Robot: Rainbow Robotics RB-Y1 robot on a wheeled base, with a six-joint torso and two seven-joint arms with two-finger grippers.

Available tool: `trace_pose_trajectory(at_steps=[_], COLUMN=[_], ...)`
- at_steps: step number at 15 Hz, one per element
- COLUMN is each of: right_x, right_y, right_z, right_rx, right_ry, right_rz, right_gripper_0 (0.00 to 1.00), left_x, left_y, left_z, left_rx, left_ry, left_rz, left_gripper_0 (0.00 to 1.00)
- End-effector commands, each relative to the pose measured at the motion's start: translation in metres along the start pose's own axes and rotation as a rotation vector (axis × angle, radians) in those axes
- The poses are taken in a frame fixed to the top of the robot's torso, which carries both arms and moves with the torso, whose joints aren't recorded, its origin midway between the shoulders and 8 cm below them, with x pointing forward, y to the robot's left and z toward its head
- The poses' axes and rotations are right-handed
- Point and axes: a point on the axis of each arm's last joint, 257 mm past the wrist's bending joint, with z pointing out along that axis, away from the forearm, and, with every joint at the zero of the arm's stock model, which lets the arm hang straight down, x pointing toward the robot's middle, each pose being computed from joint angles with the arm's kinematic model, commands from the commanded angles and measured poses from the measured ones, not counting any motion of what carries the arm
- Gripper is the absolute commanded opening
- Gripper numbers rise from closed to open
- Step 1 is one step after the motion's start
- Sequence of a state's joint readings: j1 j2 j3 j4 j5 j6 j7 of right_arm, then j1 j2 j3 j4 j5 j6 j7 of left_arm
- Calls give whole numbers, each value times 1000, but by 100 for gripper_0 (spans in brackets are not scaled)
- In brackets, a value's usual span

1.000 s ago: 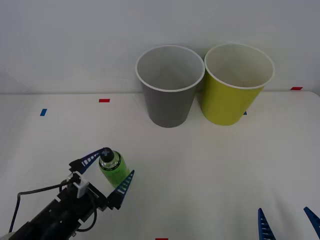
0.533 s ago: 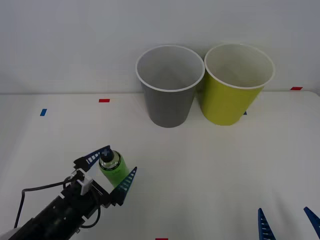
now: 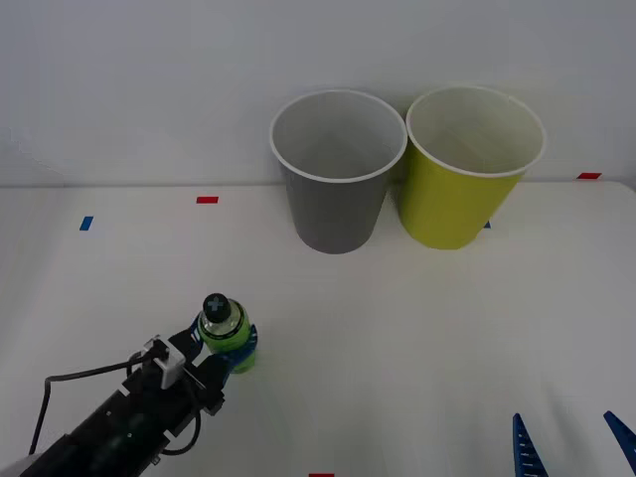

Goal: Put cans in the gray bin and PET bottles in the light green bin.

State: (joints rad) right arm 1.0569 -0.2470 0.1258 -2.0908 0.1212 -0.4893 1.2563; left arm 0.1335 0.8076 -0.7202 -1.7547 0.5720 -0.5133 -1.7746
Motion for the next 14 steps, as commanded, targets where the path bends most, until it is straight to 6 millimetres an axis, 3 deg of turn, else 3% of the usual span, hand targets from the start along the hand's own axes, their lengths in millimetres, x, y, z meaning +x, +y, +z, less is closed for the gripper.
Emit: trace_pose_trajectory(at_steps=[1, 4, 7, 14], right_x=[0, 0, 0, 0], right_y=[0, 0, 0, 0], right_z=[0, 0, 0, 0], right_rx=[0, 0, 0, 0], right_ry=[0, 0, 0, 0], right_rz=[0, 0, 0, 0], right_gripper_0=[100, 100, 100, 100], left_x=[0, -4, -22, -94], left_y=[-13, -18, -17, 4], left_z=[-3, -2, -2, -1], left_rx=[22, 47, 48, 46], left_ry=[7, 41, 93, 211], left_rz=[-34, -42, -31, 103], left_gripper_0=[0, 0, 0, 0])
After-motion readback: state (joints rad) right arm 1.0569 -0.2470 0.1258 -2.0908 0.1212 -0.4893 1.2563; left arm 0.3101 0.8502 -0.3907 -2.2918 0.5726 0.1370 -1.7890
